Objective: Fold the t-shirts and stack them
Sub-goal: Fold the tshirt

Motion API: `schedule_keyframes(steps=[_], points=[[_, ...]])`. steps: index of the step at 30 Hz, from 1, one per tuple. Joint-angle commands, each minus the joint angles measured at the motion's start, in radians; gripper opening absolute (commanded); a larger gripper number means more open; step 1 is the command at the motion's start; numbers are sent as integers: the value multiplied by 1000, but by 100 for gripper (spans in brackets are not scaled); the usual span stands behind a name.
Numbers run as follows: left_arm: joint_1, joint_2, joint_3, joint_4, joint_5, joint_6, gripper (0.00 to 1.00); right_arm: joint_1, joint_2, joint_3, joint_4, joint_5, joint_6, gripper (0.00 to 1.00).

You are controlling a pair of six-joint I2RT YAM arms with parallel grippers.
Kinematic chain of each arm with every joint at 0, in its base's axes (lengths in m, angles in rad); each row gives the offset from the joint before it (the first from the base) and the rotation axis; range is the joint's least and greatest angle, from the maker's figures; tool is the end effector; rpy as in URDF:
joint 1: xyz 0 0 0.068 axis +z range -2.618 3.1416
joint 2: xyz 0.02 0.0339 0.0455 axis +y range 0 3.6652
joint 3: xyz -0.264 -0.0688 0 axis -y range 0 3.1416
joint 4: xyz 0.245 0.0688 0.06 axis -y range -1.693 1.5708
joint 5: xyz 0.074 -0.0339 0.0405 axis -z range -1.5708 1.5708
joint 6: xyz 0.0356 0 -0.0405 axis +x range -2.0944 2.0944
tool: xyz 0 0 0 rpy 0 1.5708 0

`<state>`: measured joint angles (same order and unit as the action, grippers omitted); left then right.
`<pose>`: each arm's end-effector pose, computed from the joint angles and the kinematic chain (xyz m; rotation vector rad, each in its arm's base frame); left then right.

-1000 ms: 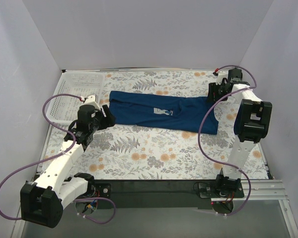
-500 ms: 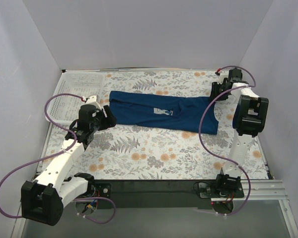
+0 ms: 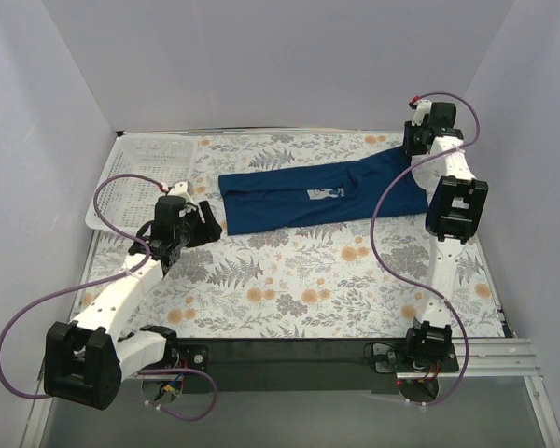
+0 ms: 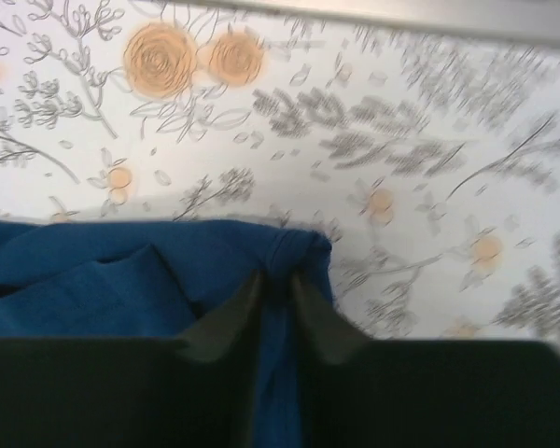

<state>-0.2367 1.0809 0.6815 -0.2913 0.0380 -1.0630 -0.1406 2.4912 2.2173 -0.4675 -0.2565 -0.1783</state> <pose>0.2226 -0.0551 0.2366 -0.9311 2.1767 -0.7103 0.5579 -0.0698 0.1916 -0.1726 2.2796 0.1311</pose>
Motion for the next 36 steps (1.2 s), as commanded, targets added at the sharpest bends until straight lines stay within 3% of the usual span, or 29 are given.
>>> schedule_keyframes(steps=[1, 4, 10, 15, 19, 25, 36], points=[[7, 36, 10, 6, 20, 5, 58, 12, 29, 113, 56, 65, 2, 28], [7, 85, 21, 3, 28, -14, 56, 9, -50, 3, 99, 63, -29, 47], [-24, 220, 85, -35, 5, -100, 51, 7, -411, -451, 233, -25, -150, 64], [-101, 338, 173, -45, -96, -170, 51, -5, -684, -747, 219, -223, -173, 67], [-145, 433, 220, -29, -205, -225, 52, -57, -776, -954, 211, -283, 15, 65], [-148, 508, 240, 21, -242, -262, 54, -175, -729, -1009, 205, -250, 172, 59], [-150, 619, 285, 63, -222, -242, 54, -180, -623, -999, 239, -222, 373, 60]])
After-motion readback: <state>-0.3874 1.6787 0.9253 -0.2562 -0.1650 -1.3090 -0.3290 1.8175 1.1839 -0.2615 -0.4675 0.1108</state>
